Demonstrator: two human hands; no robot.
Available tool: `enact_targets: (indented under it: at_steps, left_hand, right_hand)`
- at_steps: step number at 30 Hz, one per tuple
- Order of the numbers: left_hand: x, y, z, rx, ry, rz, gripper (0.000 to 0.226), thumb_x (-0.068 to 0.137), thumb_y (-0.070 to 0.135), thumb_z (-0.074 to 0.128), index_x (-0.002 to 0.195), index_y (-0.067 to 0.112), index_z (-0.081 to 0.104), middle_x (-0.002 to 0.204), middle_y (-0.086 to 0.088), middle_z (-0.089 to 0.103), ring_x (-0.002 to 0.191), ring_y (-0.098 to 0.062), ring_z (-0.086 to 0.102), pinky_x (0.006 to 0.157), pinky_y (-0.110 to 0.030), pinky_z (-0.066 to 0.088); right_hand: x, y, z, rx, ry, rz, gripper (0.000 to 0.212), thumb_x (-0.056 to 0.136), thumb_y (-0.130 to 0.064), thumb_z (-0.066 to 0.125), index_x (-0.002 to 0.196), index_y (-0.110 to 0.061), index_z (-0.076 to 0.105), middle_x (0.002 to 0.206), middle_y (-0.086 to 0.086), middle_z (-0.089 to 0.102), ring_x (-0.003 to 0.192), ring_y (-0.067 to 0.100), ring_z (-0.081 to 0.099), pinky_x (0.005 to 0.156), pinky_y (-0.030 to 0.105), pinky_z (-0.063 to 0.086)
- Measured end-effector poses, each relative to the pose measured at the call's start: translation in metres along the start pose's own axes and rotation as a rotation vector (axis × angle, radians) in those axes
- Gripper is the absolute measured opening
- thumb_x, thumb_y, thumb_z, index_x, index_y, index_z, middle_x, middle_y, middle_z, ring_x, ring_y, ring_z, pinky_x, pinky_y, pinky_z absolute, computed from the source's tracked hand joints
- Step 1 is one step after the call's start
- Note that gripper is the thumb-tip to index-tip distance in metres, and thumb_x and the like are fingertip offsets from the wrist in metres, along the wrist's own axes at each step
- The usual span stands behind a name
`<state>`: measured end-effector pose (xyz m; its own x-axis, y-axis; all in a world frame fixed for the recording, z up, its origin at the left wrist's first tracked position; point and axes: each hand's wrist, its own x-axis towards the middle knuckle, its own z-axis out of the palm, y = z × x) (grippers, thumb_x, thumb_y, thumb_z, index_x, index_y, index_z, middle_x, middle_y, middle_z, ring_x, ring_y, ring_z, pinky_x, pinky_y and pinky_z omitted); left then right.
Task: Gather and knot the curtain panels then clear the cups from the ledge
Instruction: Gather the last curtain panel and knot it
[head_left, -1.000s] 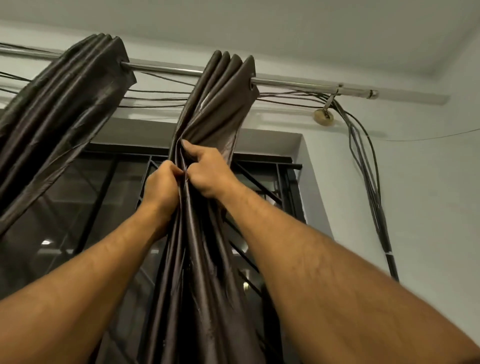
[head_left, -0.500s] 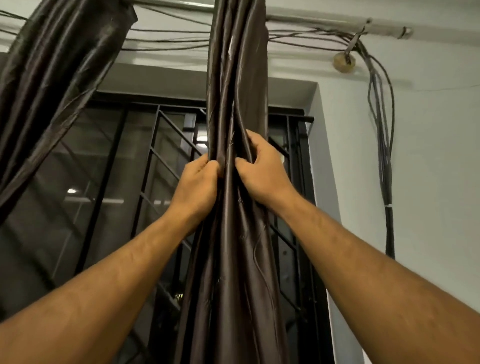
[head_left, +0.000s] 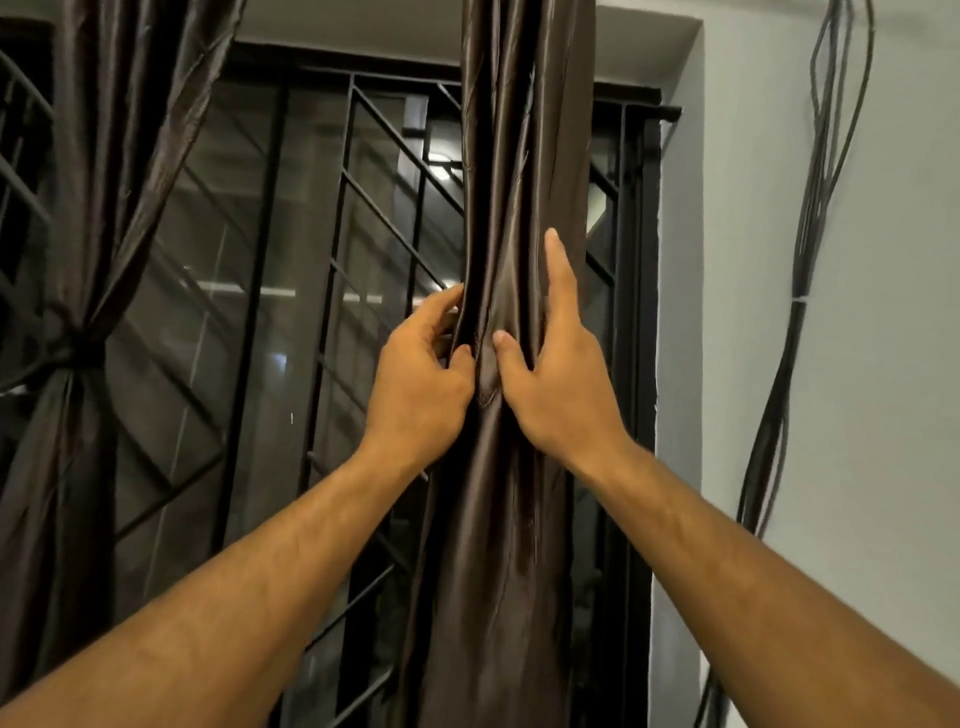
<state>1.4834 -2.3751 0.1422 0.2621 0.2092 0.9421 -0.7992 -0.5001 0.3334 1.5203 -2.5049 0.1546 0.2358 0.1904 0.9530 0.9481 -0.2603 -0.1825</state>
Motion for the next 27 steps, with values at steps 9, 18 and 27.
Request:
enact_targets:
  at_steps: [9, 18, 27]
  left_hand:
    - [-0.041, -0.036, -0.035, 0.124, 0.058, -0.174, 0.016, 0.094, 0.006, 0.065, 0.1, 0.02, 0.072, 0.081, 0.006, 0.072, 0.068, -0.009, 0.068, 0.057, -0.017, 0.054]
    - [-0.11, -0.053, -0.04, 0.018, -0.069, -0.272, 0.022, 0.096, 0.006, 0.064, 0.108, 0.022, 0.071, 0.092, 0.009, 0.074, 0.081, -0.01, 0.073, 0.073, -0.039, 0.063]
    - [-0.117, -0.048, -0.044, 0.044, -0.067, -0.267, 0.033, 0.094, 0.031, 0.07, 0.125, 0.019, 0.071, 0.112, 0.009, 0.074, 0.101, 0.001, 0.068, 0.088, -0.024, 0.059]
  right_hand:
    - [-0.062, 0.007, -0.017, -0.309, 0.248, 0.279, 0.022, 0.1, -0.005, 0.054, 0.108, -0.019, 0.068, 0.117, -0.006, 0.062, 0.085, -0.001, 0.053, 0.076, -0.004, 0.038]
    - [-0.127, -0.024, 0.029, -0.768, 0.256, 0.171, 0.036, 0.098, -0.052, 0.061, 0.102, -0.018, 0.074, 0.098, 0.002, 0.05, 0.088, 0.021, 0.05, 0.074, 0.037, 0.047]
    - [-0.139, -0.048, 0.055, -0.662, -0.098, 0.5, 0.03, 0.104, -0.037, 0.051, 0.118, -0.021, 0.073, 0.102, 0.0, 0.077, 0.096, 0.025, 0.071, 0.081, 0.038, 0.057]
